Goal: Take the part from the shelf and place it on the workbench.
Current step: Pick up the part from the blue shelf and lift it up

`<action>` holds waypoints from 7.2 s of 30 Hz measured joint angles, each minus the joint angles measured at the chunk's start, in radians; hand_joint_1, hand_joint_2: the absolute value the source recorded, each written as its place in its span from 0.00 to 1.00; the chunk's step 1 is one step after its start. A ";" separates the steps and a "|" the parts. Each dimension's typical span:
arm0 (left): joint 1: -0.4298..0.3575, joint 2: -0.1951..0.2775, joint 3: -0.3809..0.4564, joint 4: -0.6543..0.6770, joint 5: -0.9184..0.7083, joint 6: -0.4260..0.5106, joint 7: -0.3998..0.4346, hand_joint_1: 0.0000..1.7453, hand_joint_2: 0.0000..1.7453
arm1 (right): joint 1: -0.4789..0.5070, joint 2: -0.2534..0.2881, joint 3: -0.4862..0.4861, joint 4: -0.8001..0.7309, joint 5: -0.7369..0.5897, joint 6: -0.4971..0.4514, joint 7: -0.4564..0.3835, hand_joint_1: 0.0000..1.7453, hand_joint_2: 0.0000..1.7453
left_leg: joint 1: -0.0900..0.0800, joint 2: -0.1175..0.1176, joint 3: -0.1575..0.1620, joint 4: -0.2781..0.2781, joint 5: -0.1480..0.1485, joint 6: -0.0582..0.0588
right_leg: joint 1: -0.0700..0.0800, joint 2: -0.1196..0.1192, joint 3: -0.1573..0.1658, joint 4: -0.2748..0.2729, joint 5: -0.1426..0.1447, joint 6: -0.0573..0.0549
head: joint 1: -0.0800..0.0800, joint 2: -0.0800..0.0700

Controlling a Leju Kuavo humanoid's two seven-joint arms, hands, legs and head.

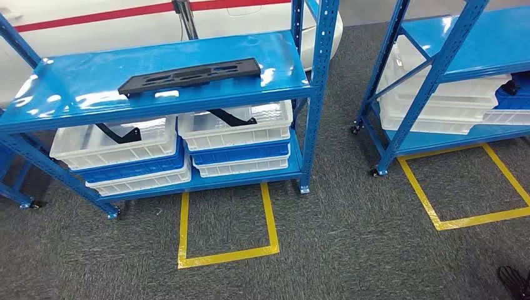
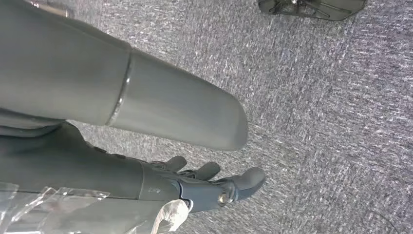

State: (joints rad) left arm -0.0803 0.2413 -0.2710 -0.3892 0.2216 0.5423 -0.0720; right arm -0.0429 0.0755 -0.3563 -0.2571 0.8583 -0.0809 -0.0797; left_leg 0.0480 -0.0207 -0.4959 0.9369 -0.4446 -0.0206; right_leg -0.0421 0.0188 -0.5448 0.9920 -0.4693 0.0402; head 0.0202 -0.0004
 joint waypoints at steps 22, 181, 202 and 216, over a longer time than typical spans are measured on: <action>-0.033 0.131 0.014 -0.326 -0.268 -0.037 0.208 0.00 0.00 | -0.018 0.013 -0.055 0.020 0.063 0.001 0.000 0.00 0.00 | -0.052 0.019 -0.050 0.028 0.015 0.074 | 0.036 -0.013 0.012 -0.008 -0.008 -0.012 | -0.006 0.000; -0.400 0.081 -0.744 -1.334 -1.343 -0.634 0.472 0.00 1.00 | -0.048 0.035 -0.166 0.086 0.238 0.047 0.064 0.00 0.00 | -0.036 0.009 -0.078 0.034 0.023 0.068 | 0.019 -0.010 -0.107 0.175 -0.060 0.023 | -0.001 0.000; -0.439 0.137 -0.775 -1.166 -1.471 -0.671 0.434 0.00 1.00 | -0.051 0.037 -0.162 0.087 0.243 0.060 0.057 0.00 0.00 | -0.059 0.021 -0.043 0.016 0.010 0.058 | 0.038 0.002 -0.030 -0.008 0.024 -0.020 | -0.004 0.000; -0.501 0.205 -0.762 -1.171 -1.486 -0.748 0.452 0.00 1.00 | -0.047 0.040 -0.162 0.088 0.234 0.065 0.058 0.00 0.00 | 0.009 0.011 -0.087 0.045 0.019 -0.010 | -0.024 -0.019 -0.032 0.040 -0.026 0.045 | 0.002 0.000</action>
State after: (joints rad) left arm -0.5812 0.4458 -1.0334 -1.5605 -1.2641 -0.2055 0.3797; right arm -0.0902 0.1151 -0.5179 -0.1690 1.0926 -0.0163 -0.0220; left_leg 0.0569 -0.0093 -0.5832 0.9817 -0.4256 -0.0306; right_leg -0.0664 -0.0001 -0.5770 1.0318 -0.4950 0.0851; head 0.0222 -0.0003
